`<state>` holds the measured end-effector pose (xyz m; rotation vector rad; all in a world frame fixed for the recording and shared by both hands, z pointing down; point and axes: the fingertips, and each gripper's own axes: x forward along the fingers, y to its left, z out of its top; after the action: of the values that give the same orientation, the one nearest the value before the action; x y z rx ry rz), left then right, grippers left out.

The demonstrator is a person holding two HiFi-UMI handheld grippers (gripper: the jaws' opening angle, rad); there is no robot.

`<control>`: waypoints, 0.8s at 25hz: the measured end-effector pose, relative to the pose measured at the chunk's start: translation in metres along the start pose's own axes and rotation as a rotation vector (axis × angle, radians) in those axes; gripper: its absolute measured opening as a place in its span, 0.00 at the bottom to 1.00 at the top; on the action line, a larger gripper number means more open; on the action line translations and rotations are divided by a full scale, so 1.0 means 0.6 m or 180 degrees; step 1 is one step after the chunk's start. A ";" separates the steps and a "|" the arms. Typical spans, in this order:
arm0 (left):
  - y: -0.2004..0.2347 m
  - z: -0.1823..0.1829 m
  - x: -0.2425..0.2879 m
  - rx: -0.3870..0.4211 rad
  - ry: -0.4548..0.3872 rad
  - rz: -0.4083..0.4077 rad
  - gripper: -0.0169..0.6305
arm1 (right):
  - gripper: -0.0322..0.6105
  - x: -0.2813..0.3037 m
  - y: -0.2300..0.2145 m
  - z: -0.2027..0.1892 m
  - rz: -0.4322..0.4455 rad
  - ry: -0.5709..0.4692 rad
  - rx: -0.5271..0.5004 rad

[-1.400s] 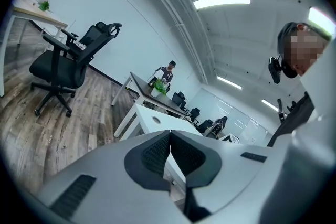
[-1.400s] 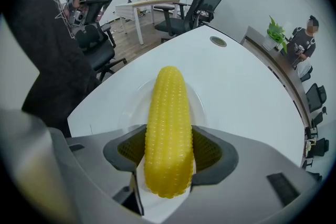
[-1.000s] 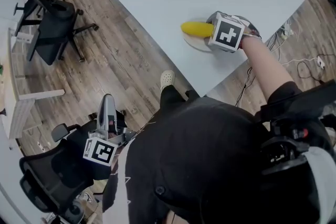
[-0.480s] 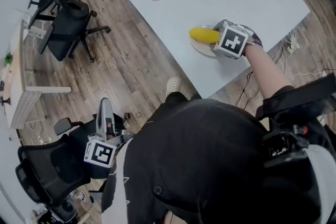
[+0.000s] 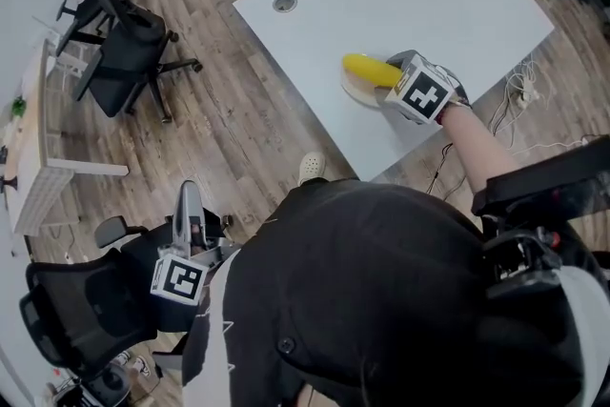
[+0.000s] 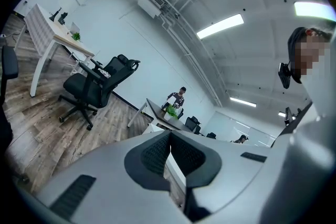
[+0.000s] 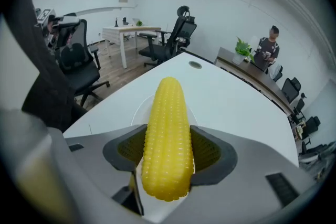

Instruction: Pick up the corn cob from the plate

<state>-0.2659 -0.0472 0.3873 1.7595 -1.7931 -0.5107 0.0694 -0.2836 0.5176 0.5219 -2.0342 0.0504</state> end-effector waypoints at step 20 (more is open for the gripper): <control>-0.118 -0.152 -0.168 -0.0058 0.0008 0.0082 0.05 | 0.44 -0.132 0.071 -0.114 0.0118 -0.0929 0.1391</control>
<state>-0.1564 0.0591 0.3992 1.7219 -1.8015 -0.5125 0.1423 -0.2008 0.4931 0.8000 -2.3284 0.4738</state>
